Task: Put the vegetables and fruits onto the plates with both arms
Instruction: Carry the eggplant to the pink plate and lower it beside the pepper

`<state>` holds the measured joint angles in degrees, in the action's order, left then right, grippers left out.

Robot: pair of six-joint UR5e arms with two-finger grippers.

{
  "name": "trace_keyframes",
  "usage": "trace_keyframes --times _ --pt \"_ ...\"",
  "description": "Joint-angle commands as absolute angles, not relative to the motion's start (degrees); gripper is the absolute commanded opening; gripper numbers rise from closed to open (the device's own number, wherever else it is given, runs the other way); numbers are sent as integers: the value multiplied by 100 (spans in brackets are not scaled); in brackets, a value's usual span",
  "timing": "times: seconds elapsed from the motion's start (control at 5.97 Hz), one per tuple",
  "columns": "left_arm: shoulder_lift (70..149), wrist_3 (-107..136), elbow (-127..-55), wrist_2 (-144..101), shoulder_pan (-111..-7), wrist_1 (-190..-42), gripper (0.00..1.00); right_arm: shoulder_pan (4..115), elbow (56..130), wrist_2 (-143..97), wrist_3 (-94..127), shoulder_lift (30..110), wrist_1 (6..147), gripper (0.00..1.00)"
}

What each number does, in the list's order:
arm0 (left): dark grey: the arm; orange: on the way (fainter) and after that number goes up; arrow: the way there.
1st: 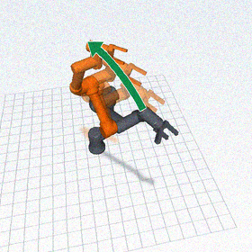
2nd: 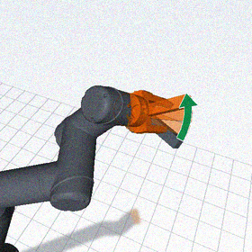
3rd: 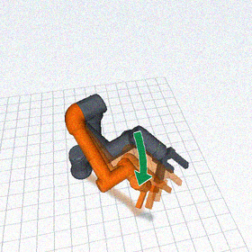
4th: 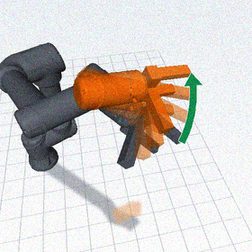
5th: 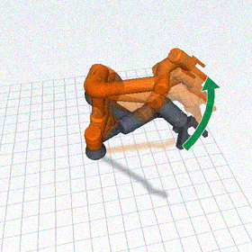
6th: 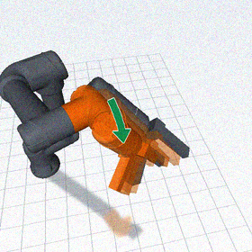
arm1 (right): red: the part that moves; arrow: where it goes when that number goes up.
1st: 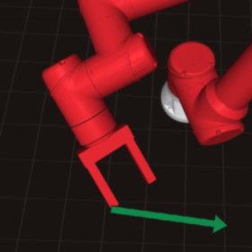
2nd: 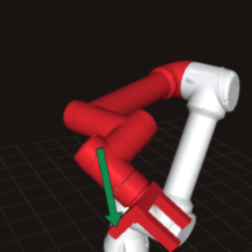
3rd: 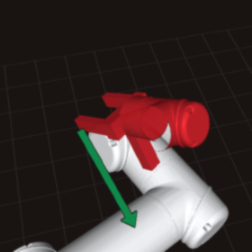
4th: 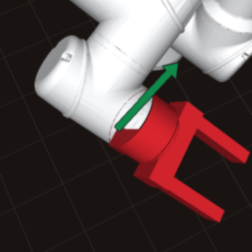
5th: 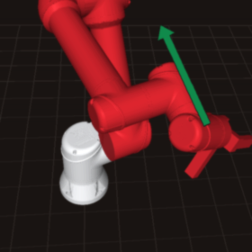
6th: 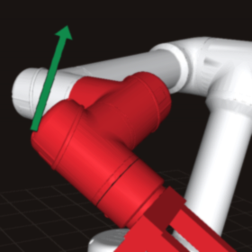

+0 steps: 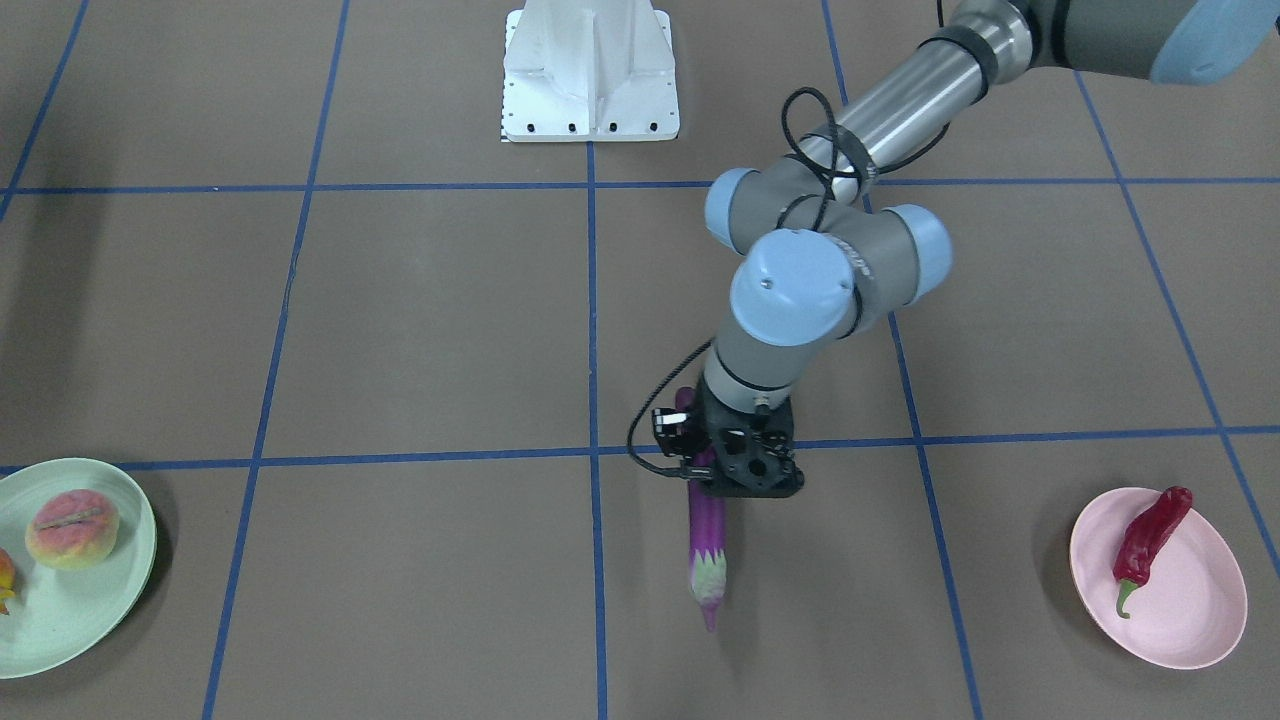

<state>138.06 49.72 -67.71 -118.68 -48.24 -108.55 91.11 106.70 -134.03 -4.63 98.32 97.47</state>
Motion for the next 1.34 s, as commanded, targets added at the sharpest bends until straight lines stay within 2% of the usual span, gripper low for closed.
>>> trace_keyframes --times 0.0,0.33,1.17 --pt "13037 2483 -6663 -12111 -5683 -10863 0 9105 10661 -13403 -466 9826 9747 100" --pt "12999 308 -5656 -12103 -6492 -10872 0 9105 10661 -13403 -466 9826 9738 100" --pt "13043 -1099 -4018 -12015 -7242 -12162 0 9105 10670 -13403 -439 9817 9659 100"
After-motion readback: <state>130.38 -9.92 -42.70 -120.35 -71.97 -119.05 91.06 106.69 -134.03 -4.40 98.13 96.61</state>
